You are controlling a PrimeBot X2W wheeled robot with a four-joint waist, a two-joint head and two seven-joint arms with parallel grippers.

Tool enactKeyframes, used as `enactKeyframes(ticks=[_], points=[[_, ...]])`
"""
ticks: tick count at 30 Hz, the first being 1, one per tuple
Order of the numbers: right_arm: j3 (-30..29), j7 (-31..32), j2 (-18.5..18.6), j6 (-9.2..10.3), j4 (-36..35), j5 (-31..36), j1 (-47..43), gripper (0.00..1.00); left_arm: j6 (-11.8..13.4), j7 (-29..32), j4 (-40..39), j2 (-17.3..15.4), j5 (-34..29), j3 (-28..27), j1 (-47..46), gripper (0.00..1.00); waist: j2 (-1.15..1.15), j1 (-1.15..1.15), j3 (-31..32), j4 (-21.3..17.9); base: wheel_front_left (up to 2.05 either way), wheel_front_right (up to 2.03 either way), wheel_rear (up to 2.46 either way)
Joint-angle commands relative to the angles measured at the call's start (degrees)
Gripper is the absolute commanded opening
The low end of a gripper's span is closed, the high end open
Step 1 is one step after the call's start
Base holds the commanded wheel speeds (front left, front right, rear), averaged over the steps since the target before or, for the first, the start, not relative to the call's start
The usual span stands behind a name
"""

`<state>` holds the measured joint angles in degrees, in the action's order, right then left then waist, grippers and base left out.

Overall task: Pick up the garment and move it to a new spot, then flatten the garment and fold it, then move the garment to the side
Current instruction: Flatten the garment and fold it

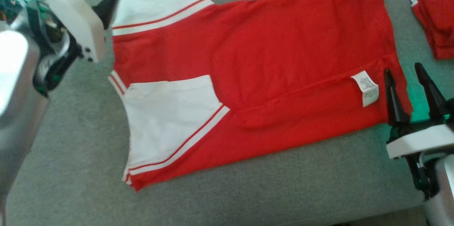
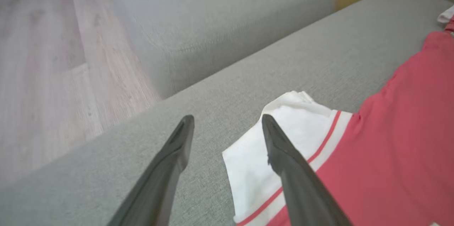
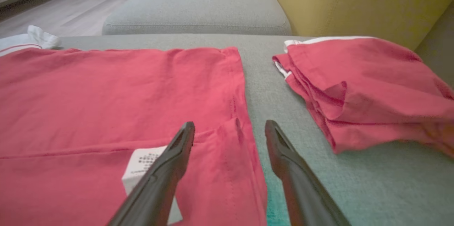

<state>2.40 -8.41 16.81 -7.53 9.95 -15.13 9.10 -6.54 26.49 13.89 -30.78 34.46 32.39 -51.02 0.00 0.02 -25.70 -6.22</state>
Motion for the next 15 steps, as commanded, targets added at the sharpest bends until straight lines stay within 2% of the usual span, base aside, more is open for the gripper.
enactKeyframes(ticks=[1, 5, 11, 12, 13, 14, 15], points=[[1.02, -0.79, 0.95, 0.04, -0.99, -0.11, 0.17, 1.0, -0.35, 1.31, -0.03, -1.98, 0.96, -1.53, -2.25, 1.0, 0.0, -0.02, -1.87, -1.91, 0.0, 0.0, 0.0], [1.84, -1.78, 0.75, 0.04, 0.59, -0.34, 1.22, 1.0, -0.85, 5.18, 5.88, -2.68, 4.13, 1.42, -6.15, 1.0, 0.0, -0.02, -3.05, -3.53, 0.0, 0.0, 0.0], [2.42, -3.21, 0.89, 0.04, 2.44, -0.83, 2.04, 1.0, -0.92, 8.26, 10.05, -5.21, 7.94, 6.54, -7.64, 1.0, 0.0, -0.02, -3.94, -4.7, 0.0, 0.0, 0.0], [2.47, -3.56, 1.0, 0.04, 2.95, -1.0, 2.22, 1.0, -0.93, 8.77, 10.35, -5.82, 9.3, 7.88, -7.63, 0.92, 0.0, -0.02, -4.04, -4.75, 0.0, 0.0, 0.0], [2.47, -3.71, 1.04, 0.04, 3.16, -1.07, 2.3, 1.0, -0.93, 8.17, 10.18, -6.23, 9.42, 8.46, -7.84, 0.46, 0.0, -0.02, -4.08, -4.73, 0.0, 0.0, 0.0], [2.45, -3.83, 1.05, 0.04, 3.35, -1.13, 2.37, 1.0, -0.93, 7.16, 10.01, -6.56, 9.4, 8.94, -8.06, 0.11, 0.0, -0.02, -4.09, -4.68, 0.0, 0.0, 0.0], [2.43, -3.93, 1.03, 0.04, 3.52, -1.16, 2.45, 1.0, -0.93, 5.94, 9.6, -6.86, 9.27, 9.62, -8.3, 0.0, 0.0, -0.02, -4.09, -4.62, 0.0, 0.0, 0.0]])
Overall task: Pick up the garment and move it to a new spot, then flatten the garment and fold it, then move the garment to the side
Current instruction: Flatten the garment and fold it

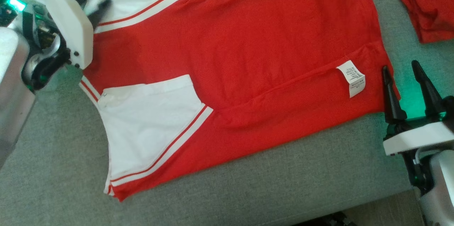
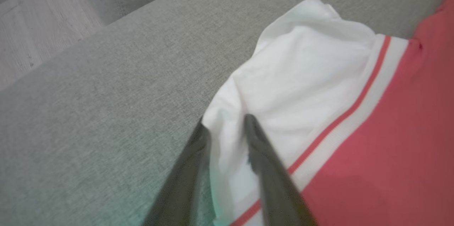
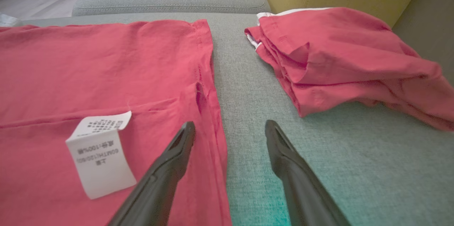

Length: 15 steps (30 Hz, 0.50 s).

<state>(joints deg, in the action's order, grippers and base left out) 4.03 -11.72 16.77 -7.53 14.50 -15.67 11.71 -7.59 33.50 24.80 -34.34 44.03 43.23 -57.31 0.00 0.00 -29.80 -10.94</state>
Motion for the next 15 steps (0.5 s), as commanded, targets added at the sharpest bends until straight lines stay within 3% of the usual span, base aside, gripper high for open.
enactKeyframes(ticks=[1, 7, 11, 15], points=[[0.8, -0.72, 1.04, 0.04, -0.88, -0.62, -0.05, 1.0, 0.11, -2.75, -1.79, -3.76, -0.71, -0.56, -2.35, 0.0, 0.0, 0.0, 0.05, 0.18, 0.0, 0.0, 0.0], [0.7, -1.09, 0.99, 0.04, -0.18, -0.76, 0.08, 1.0, 0.11, -12.03, -7.35, -5.75, -4.01, 3.92, -3.08, 0.0, 0.0, 0.0, 0.64, 0.91, 0.0, 0.0, 0.0], [0.3, -1.24, 1.04, 0.04, 0.09, -0.93, -0.3, 1.0, 0.11, -13.79, -12.51, -6.48, -4.39, 5.86, -1.32, 0.0, 0.0, 0.0, 0.92, 1.48, 0.0, 0.0, 0.0], [-0.13, -1.44, 1.09, 0.04, 0.48, -1.2, -0.65, 1.0, 0.71, -12.22, -19.44, -7.03, -0.1, 6.92, 4.46, 0.0, 0.0, 0.0, 1.26, 2.09, 0.0, 0.0, 0.0]])
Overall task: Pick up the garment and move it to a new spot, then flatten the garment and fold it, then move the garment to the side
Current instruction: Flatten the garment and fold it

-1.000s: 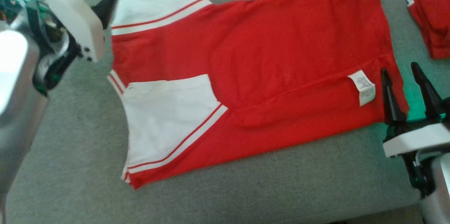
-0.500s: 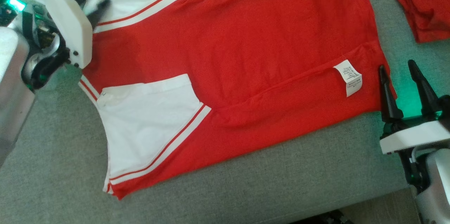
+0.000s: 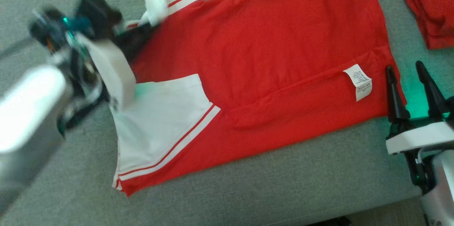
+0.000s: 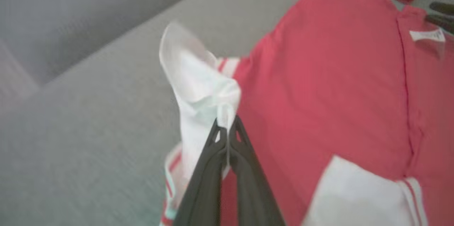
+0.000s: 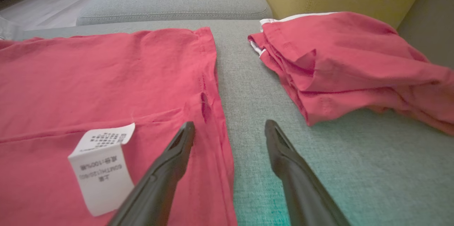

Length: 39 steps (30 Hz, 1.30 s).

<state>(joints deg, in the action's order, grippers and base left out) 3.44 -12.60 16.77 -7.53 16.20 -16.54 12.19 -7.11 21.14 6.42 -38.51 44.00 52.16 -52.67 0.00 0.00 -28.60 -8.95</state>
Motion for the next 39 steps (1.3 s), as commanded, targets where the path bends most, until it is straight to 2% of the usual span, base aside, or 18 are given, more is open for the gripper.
enactKeyframes(ticks=[1, 2, 5, 14, 21, 35, 36, 37, 38, 39], points=[[0.37, -0.58, 1.07, 0.04, -1.18, -0.33, -1.21, 1.0, 0.6, 0.86, -2.4, -3.26, 0.83, -1.74, 1.18, 0.45, 0.0, 0.0, 0.1, 0.25, 0.0, 0.0, 0.0], [0.32, -0.58, 1.02, 0.04, -1.16, -0.32, -1.24, 1.0, 1.22, 1.44, -3.5, -3.59, 1.89, -1.78, 2.37, 1.0, 0.0, 0.0, 0.11, 0.39, 0.0, 0.0, 0.0], [0.4, -0.57, 0.97, 0.04, -1.08, -0.31, -1.0, 1.0, 2.63, 1.46, -6.09, -4.76, 3.92, -2.91, 4.08, 1.0, 0.0, 0.0, 0.05, 0.7, 0.0, 0.0, 0.0], [0.91, -0.69, 1.0, 0.04, -0.63, -0.6, -0.12, 1.0, 6.09, 0.9, -11.2, -8.47, 3.55, -6.47, 2.78, 1.0, 0.0, 0.0, -0.05, 0.53, 0.0, 0.0, 0.0], [1.24, -1.04, 0.38, 0.04, -0.19, -1.0, -0.06, 1.0, 6.22, 1.9, -12.02, -9.33, 4.09, -6.6, 2.59, 1.0, 0.0, 0.0, -0.59, -0.23, 0.0, 0.0, 0.0], [2.01, -1.68, -0.34, 0.04, 0.69, -1.26, 1.17, 1.0, 5.57, 3.2, -9.16, -8.49, 2.64, -5.08, 0.87, 1.0, 0.0, 0.0, -1.79, -1.27, 0.0, 0.0, 0.0], [1.97, -1.71, -0.37, 0.04, 0.75, -1.23, 1.18, 1.0, 5.48, 3.23, -9.05, -8.41, 2.7, -5.04, 0.78, 0.95, 0.0, 0.0, -1.83, -1.29, 0.0, 0.0, 0.0], [1.97, -1.71, -0.37, 0.04, 0.75, -1.23, 1.18, 1.0, 5.48, 3.23, -9.05, -8.41, 2.7, -5.04, 0.78, 0.95, 0.0, 0.0, -1.83, -1.29, 0.0, 0.0, 0.0], [1.91, -1.75, -0.39, 0.04, 0.81, -1.2, 1.17, 1.0, 5.37, 3.3, -8.99, -8.33, 2.77, -4.99, 0.68, 0.78, 0.0, 0.0, -1.87, -1.29, 0.0, 0.0, 0.0], [1.84, -1.78, -0.39, 0.04, 0.86, -1.16, 1.15, 1.0, 5.28, 3.37, -8.96, -8.25, 2.85, -4.96, 0.57, 0.47, 0.0, 0.0, -1.91, -1.28, 0.0, 0.0, 0.0]])
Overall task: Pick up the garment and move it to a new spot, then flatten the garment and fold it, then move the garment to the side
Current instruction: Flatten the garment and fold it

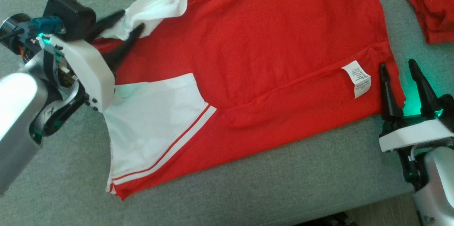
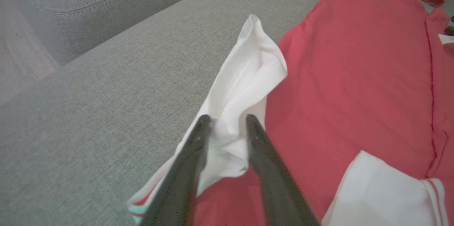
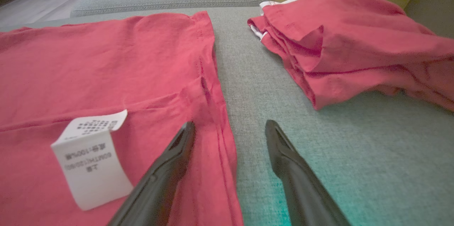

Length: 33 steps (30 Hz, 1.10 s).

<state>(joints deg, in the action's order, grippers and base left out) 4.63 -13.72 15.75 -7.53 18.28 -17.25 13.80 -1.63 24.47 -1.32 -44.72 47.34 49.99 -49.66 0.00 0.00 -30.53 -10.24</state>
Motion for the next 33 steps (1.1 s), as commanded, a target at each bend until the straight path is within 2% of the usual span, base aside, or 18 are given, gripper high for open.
enactKeyframes(ticks=[1, 2, 3, 6, 12, 15, 18, 23, 33], points=[[0.59, -0.69, 0.65, 0.04, -1.15, -0.43, -0.46, 1.0, -0.33, 0.09, -1.19, -1.98, -0.37, -2.76, -2.51, 0.29, 0.0, 0.0, 0.0, 0.01, 0.0, 0.0, 0.0], [0.53, -0.72, 0.65, 0.04, -1.09, -0.43, -0.46, 1.0, -0.42, 0.16, -1.14, -1.93, -0.24, -2.74, -2.57, 0.05, 0.0, 0.0, -0.01, 0.01, 0.0, 0.0, 0.0], [0.48, -0.75, 0.66, 0.04, -1.04, -0.42, -0.43, 1.0, -0.53, 0.41, -1.03, -1.89, 0.02, -2.67, -2.58, 0.0, 0.0, 0.0, -0.01, 0.02, 0.0, 0.0, 0.0], [0.46, -0.82, 0.61, 0.04, -1.17, -0.33, -0.03, 1.0, -0.91, 1.64, -0.87, -2.12, 0.79, -2.48, -2.9, 0.0, 0.0, 0.0, 0.08, 0.17, 0.0, 0.0, 0.0], [1.86, 0.78, 2.27, 0.04, -3.12, -1.39, 2.65, 1.0, -1.2, 0.46, -1.61, -3.06, -2.4, -2.91, -5.65, 0.0, 0.0, 0.0, 0.49, 0.35, 0.0, 0.0, 0.0], [3.04, 3.97, 4.38, 0.04, -4.2, -1.96, 6.23, 1.0, -1.53, 0.71, -1.4, -3.77, -5.32, -2.81, -8.38, 0.0, 0.0, 0.0, 0.58, 0.33, 0.0, 0.0, 0.0], [5.2, 9.67, 6.7, 0.04, -4.12, -4.32, 11.43, 1.0, -2.24, 1.79, -0.77, -4.24, -7.31, -2.49, -11.12, 0.0, 0.0, 0.0, 0.48, 0.29, 0.0, 0.0, 0.0], [10.26, 19.53, 10.92, 0.04, 0.34, -6.73, 21.98, 1.0, -3.22, 3.39, 0.3, -4.51, -10.25, -1.69, -15.11, 0.0, 0.0, 0.0, -0.44, 0.77, 0.0, 0.0, 0.0], [21.25, 30.34, 14.54, 0.04, 11.88, -7.36, 36.95, 1.0, -4.14, 3.93, 0.91, -4.08, -11.25, -0.78, -17.95, 0.0, 0.0, 0.0, -2.57, 3.22, 0.0, 0.0, 0.0]])
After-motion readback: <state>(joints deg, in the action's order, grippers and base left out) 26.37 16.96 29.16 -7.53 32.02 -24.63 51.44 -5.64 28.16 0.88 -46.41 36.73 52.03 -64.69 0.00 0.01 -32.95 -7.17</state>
